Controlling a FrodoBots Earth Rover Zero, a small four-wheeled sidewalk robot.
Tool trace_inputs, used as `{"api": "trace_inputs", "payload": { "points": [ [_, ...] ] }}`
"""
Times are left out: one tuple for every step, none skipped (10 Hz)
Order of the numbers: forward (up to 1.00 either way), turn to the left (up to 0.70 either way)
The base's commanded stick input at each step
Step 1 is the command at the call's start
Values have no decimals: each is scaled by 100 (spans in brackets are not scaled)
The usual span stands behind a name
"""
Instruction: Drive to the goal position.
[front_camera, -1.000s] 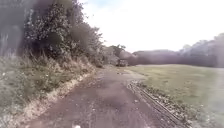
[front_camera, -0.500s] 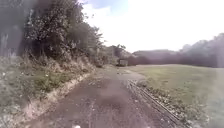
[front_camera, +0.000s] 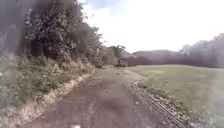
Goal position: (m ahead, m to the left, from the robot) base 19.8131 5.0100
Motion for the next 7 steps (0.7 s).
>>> {"api": "trace_inputs", "payload": {
  "points": [
    [85, 0],
    [85, 0],
    [85, 0],
    [85, 0],
    [85, 0],
    [85, 0],
    [85, 0]
  ]
}}
